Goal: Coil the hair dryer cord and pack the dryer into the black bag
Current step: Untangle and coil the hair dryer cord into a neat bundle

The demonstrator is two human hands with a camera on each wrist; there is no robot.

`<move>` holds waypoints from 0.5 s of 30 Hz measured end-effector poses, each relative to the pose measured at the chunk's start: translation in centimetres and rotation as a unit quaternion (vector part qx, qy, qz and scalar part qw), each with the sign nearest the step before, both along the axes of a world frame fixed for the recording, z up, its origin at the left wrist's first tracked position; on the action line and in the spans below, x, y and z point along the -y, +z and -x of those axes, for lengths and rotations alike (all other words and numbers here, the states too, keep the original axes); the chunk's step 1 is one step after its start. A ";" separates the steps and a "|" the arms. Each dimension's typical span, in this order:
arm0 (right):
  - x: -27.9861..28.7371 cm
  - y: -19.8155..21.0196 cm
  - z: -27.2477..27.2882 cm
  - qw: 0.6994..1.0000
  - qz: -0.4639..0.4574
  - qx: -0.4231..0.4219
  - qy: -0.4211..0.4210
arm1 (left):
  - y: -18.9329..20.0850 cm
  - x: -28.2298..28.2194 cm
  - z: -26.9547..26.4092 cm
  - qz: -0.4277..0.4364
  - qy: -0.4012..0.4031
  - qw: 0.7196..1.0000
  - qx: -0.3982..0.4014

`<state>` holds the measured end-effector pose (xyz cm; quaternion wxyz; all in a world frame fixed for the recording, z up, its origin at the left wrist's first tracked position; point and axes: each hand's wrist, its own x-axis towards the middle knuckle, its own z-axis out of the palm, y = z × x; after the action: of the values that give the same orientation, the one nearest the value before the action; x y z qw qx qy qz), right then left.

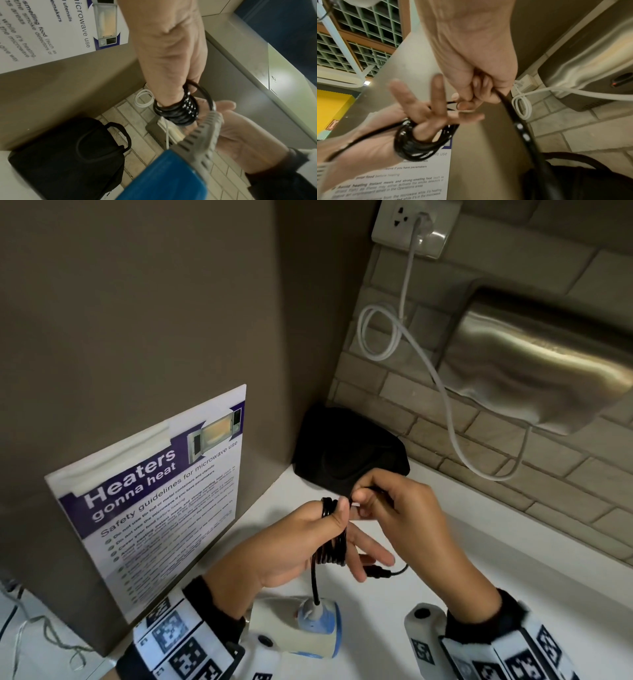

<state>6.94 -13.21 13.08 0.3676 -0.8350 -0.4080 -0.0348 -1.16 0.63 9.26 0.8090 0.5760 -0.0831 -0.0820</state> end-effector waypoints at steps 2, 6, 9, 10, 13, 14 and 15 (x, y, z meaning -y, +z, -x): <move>-0.5 -0.2 -0.4 0.998 -0.023 -0.060 0.007 | 0.1 0.0 0.2 -0.009 -0.007 1.000 -0.007; -0.5 -1.4 -1.2 0.995 -0.034 -0.092 0.005 | 0.0 -0.1 0.2 0.012 -0.018 1.000 -0.019; -0.6 -2.0 -1.1 0.988 -0.049 -0.147 0.027 | 0.0 0.1 0.1 0.084 0.004 0.996 -0.038; -0.6 -2.1 -1.0 0.984 -0.057 -0.167 0.033 | 0.1 0.3 0.1 0.099 0.016 0.994 -0.042; -0.5 -1.9 -0.7 0.969 -0.077 -0.225 0.058 | 0.1 0.7 0.0 0.112 0.060 0.990 -0.054; -0.4 -1.9 -0.8 0.967 -0.077 -0.236 0.060 | 0.1 0.6 0.0 0.115 0.075 0.989 -0.060; -0.3 -1.8 -0.9 0.965 -0.073 -0.243 0.057 | 0.0 0.5 0.0 0.115 0.087 0.987 -0.065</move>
<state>7.82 -12.93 11.25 0.5170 -0.7647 -0.3494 0.1609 -1.12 0.12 9.31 0.8778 0.4773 0.0108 -0.0388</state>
